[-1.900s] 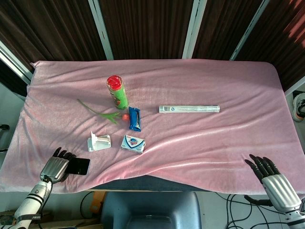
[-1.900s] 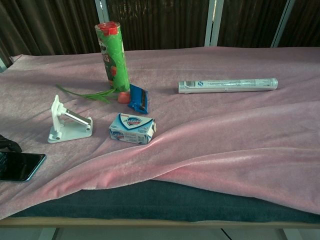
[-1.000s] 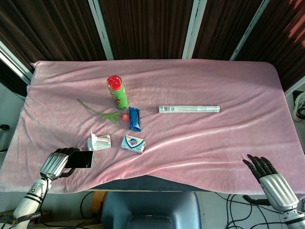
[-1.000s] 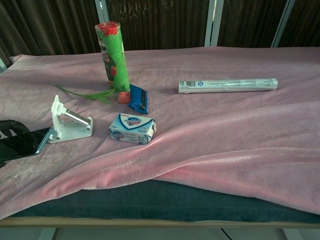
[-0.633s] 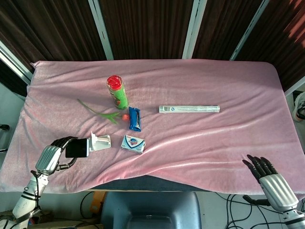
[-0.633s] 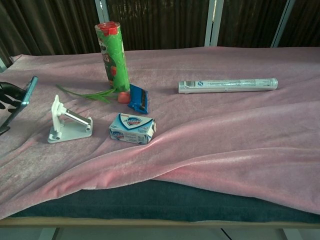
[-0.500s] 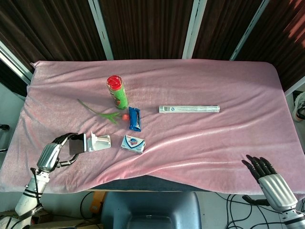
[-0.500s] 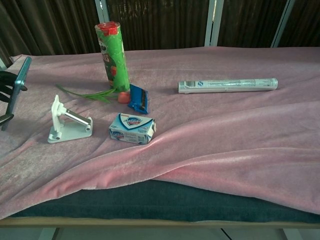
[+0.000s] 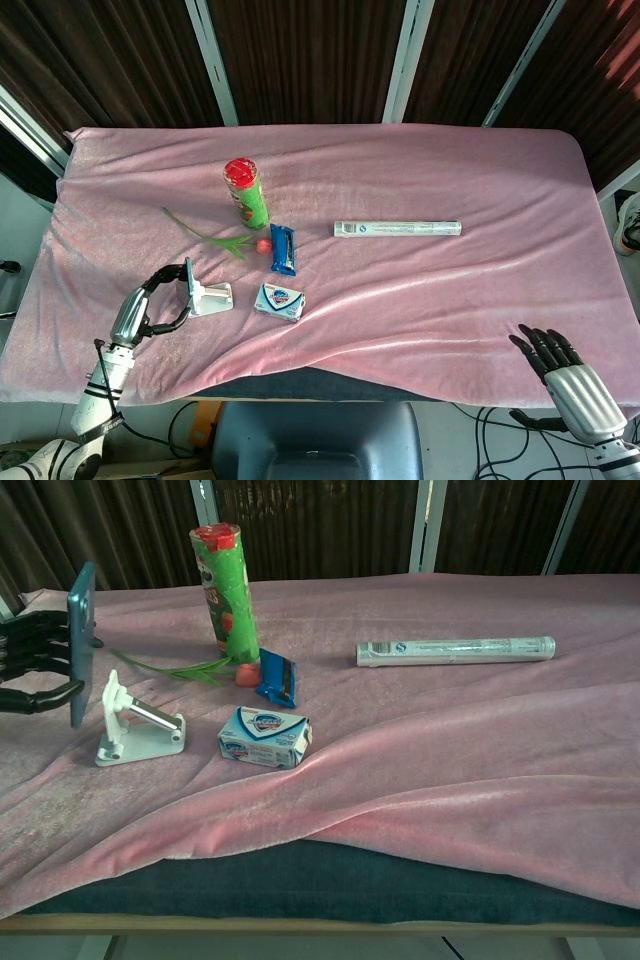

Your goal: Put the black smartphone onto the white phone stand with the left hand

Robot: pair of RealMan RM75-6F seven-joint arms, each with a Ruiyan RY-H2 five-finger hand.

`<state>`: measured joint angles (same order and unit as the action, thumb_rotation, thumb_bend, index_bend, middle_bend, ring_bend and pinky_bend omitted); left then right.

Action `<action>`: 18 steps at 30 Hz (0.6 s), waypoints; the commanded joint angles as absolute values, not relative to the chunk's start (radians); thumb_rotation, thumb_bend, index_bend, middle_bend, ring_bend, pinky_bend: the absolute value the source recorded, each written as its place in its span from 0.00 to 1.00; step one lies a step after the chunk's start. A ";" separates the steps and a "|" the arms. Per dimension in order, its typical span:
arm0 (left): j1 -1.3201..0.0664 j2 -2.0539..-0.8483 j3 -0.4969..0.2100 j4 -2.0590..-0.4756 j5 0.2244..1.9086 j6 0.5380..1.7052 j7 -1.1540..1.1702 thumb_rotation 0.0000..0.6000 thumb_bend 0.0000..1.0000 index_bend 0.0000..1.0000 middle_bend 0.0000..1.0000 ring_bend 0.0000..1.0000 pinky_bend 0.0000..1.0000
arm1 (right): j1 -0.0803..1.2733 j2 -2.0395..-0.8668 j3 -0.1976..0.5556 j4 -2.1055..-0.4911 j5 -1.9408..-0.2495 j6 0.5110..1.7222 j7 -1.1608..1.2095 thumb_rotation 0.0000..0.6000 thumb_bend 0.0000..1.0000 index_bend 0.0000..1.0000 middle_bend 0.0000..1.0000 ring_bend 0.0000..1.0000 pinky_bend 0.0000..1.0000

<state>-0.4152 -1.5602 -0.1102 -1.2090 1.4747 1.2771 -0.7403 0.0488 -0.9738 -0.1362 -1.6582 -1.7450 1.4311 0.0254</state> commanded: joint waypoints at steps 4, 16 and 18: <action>-0.445 -1.641 -0.104 -1.048 1.519 1.273 -1.000 1.00 0.37 0.90 1.00 0.69 0.20 | 0.048 -0.974 -0.136 -1.656 -1.747 1.435 0.031 1.00 0.22 0.00 0.00 0.00 0.00; -0.460 -1.813 -0.079 -0.710 1.563 1.338 -1.250 1.00 0.37 0.90 1.00 0.67 0.19 | 0.049 -0.973 -0.135 -1.657 -1.745 1.433 0.031 1.00 0.22 0.00 0.00 0.00 0.00; -0.460 -1.835 -0.074 -0.669 1.563 1.339 -1.265 1.00 0.37 0.90 1.00 0.66 0.19 | 0.049 -0.972 -0.135 -1.657 -1.744 1.432 0.030 1.00 0.22 0.00 0.00 0.00 0.00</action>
